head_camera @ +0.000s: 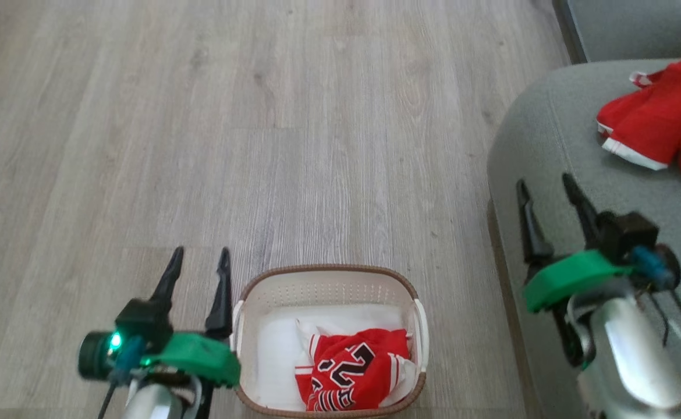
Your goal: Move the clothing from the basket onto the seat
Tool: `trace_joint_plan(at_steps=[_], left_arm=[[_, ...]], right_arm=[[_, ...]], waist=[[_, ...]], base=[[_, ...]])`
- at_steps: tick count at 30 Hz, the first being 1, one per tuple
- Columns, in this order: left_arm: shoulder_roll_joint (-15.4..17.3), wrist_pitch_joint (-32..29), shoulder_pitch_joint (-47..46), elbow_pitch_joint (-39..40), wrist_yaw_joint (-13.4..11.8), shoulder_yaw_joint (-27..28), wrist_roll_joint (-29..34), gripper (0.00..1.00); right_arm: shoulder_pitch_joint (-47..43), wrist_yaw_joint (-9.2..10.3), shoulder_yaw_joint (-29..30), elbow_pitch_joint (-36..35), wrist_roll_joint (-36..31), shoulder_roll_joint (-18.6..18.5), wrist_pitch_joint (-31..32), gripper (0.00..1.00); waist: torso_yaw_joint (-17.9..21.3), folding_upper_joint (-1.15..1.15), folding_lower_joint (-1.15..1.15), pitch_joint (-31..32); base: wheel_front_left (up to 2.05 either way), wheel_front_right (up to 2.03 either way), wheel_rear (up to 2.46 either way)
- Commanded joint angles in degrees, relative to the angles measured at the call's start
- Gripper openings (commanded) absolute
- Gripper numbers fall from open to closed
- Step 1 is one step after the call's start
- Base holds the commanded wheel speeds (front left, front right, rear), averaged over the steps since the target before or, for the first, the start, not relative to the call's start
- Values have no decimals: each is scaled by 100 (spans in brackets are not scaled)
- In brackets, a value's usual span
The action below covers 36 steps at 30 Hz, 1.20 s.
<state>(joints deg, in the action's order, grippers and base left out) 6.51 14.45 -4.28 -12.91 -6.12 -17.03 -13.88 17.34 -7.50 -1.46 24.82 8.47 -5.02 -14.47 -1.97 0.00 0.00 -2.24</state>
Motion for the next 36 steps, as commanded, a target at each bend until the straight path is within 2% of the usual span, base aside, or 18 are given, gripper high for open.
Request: trace_joint_plan(at_steps=[1,7,12,20,36], left_arm=[[26,54,-93,237,-36,281,-12,100],[-20,54,328,355,-46,571,10,100],[-90,54,597,446,-27,802,20,100],[-175,54,829,541,75,1064,116,100],[-302,54,905,416,172,1255,263,100]], right_arm=[[43,1,-128,-275,-65,71,-52,100],[-517,1,-114,-683,-199,204,-52,100],[-881,1,-209,-955,74,211,-52,100],[-1202,1,-221,-1137,139,213,-52,100],[-1334,1,-192,-803,229,213,-52,100]], waist=[[-45,0,0,73],[-94,0,0,228],[-105,0,0,289],[-98,0,0,370],[-108,0,0,469]], base=[[0,0,0],[0,0,0],[0,0,0],[0,0,0],[0,0,0]])
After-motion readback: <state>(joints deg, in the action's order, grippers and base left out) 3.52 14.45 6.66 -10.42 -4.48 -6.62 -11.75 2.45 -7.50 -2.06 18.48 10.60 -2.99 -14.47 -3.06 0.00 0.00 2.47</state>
